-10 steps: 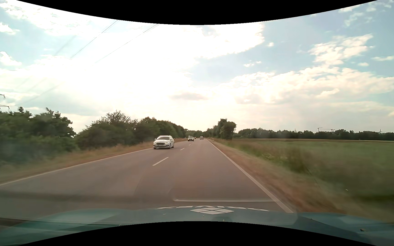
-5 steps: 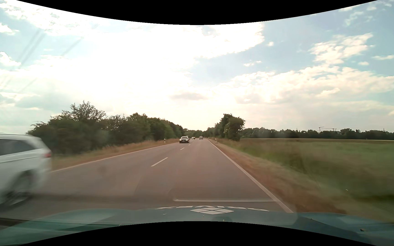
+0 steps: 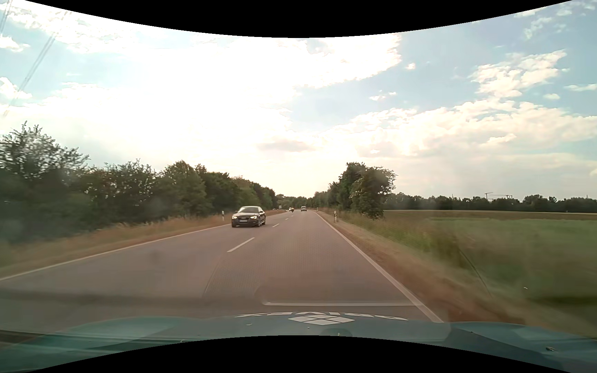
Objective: Follow the waypoints while adhering to traffic rules and regulations
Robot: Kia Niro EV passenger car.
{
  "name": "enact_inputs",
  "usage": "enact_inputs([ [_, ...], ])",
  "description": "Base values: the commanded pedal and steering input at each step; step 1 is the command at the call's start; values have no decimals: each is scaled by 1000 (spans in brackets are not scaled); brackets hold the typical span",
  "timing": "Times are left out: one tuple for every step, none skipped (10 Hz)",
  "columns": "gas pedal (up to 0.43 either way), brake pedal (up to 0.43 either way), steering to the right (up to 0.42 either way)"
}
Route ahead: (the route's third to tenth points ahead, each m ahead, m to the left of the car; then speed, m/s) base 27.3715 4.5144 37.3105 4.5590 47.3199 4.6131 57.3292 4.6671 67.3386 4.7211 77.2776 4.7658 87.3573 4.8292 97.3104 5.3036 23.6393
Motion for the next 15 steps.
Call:
enact_inputs([
  [248, 0, -3],
  [260, 0, -3],
  [260, 0, -3],
  [260, 0, -3],
  [260, 0, -3],
  [260, 0, -3],
  [260, 0, -2],
  [260, 0, -3],
  [248, 0, -3],
  [248, 0, -3],
  [248, 0, -3],
  [248, 0, -3],
  [248, 0, -3],
  [248, 0, -3],
  [248, 0, -3],
])
